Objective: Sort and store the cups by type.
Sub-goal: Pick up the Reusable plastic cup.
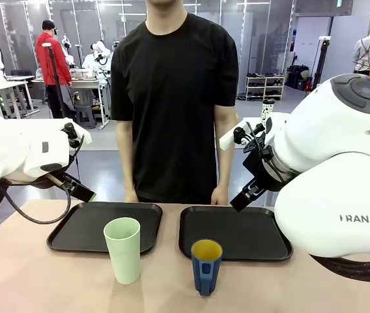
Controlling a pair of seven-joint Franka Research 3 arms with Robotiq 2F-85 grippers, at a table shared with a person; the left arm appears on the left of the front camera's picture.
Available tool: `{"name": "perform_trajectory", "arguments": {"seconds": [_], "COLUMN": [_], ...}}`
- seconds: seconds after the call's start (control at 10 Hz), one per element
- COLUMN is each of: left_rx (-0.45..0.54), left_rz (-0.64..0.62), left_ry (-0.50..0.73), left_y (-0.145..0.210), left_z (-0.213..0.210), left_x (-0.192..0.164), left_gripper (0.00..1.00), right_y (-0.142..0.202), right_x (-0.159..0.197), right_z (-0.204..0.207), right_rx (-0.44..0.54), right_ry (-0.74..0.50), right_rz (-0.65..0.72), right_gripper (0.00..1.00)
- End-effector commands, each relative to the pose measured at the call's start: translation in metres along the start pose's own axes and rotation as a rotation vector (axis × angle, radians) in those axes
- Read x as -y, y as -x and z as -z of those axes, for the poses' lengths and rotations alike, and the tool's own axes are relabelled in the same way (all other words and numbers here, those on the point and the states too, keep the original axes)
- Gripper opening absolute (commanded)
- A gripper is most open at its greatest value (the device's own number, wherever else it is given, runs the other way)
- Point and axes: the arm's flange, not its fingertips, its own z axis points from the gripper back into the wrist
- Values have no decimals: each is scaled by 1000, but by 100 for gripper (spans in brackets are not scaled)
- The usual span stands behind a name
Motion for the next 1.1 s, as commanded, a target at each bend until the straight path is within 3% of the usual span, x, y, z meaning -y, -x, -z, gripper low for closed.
{"name": "perform_trajectory", "arguments": {"seconds": [0.0,0.3,0.6,1.0], "left_rx": [-13,-65,-147,-155], "left_rz": [-34,-202,-342,-422], "left_ry": [1,-119,-162,-114], "left_y": [4,30,63,76], "left_z": [10,58,109,127], "left_x": [-13,-83,-143,-157], "left_gripper": [100,100,100,100], "right_y": [2,17,38,55], "right_x": [9,69,126,155], "right_z": [9,72,127,153], "right_rx": [6,-72,-119,-171], "right_ry": [-8,-33,-50,-67], "right_rz": [15,147,297,406], "right_gripper": [100,100,100,100]}}
